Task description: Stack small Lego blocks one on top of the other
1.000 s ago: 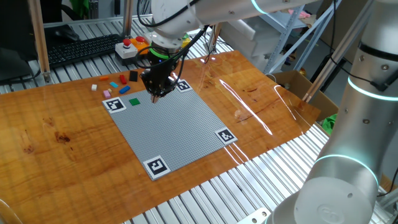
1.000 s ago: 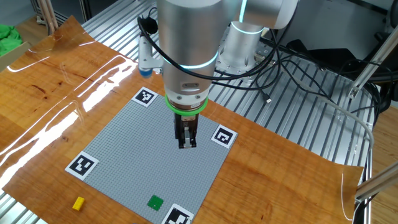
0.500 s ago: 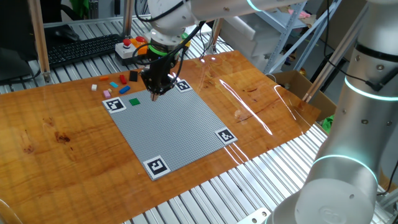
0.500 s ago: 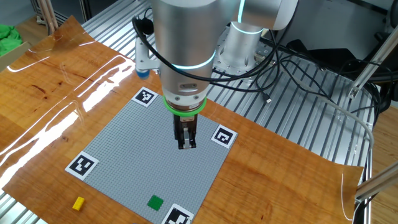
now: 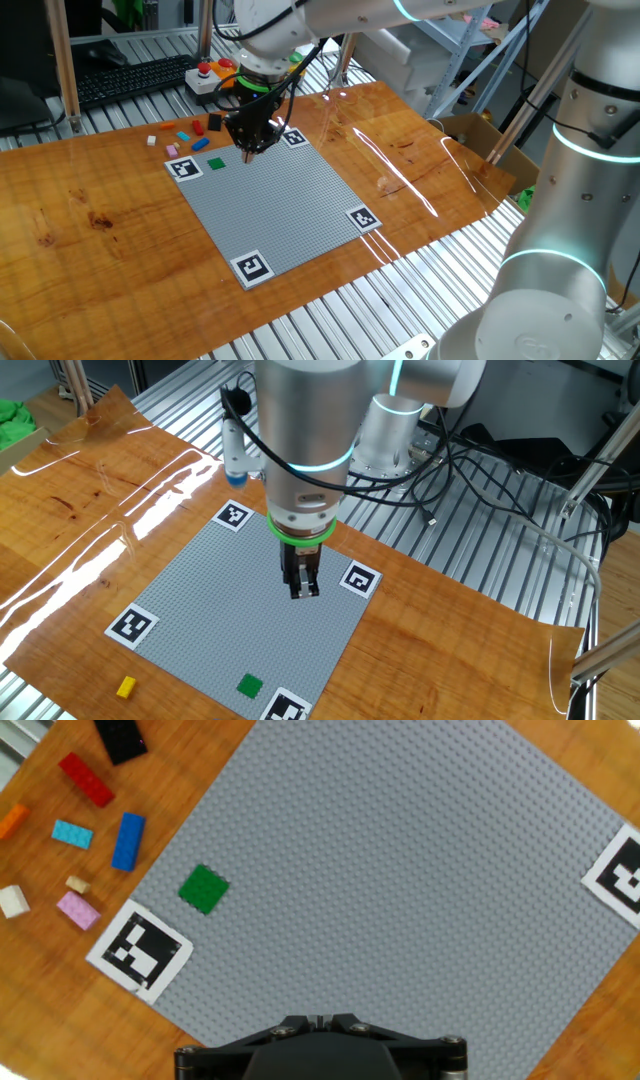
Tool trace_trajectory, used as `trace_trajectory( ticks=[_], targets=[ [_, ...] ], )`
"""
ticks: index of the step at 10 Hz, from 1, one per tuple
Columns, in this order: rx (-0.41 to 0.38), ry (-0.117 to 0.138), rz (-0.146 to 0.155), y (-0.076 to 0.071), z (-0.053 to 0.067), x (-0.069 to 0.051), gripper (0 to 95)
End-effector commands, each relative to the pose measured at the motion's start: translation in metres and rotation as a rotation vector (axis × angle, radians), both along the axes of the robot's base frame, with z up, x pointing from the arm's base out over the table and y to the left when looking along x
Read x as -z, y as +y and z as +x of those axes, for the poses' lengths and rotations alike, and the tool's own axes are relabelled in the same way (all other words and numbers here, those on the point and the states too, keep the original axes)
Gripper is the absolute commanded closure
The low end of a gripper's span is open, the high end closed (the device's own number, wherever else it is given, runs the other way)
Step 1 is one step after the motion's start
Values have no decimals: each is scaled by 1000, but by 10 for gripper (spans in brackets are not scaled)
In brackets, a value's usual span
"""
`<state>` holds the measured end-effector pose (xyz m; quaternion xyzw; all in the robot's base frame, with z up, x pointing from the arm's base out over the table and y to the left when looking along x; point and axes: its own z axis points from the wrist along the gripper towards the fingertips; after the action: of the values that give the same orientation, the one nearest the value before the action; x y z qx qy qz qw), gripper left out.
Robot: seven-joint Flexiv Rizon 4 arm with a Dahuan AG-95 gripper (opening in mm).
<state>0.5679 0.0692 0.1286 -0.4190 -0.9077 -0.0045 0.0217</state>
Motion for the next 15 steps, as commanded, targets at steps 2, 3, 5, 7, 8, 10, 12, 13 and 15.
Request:
trace_trajectory(
  ticks=[2, 3, 5, 7, 8, 10, 12, 13, 15],
  targets=[
    [-24, 2, -10, 0, -1, 0, 950],
    [22, 4, -26, 0, -1, 0, 950],
    [26, 1, -15, 0, -1, 0, 950],
    [67, -7, -21, 0, -1, 0, 950],
    [112, -8, -21, 4, 6, 6, 950],
    [158, -7, -25, 12, 24, 12, 950],
    [210, -7, -25, 19, 44, 16, 760],
    [227, -7, -26, 24, 59, 22, 760],
    [230, -6, -27, 28, 84, 30, 760]
  ],
)
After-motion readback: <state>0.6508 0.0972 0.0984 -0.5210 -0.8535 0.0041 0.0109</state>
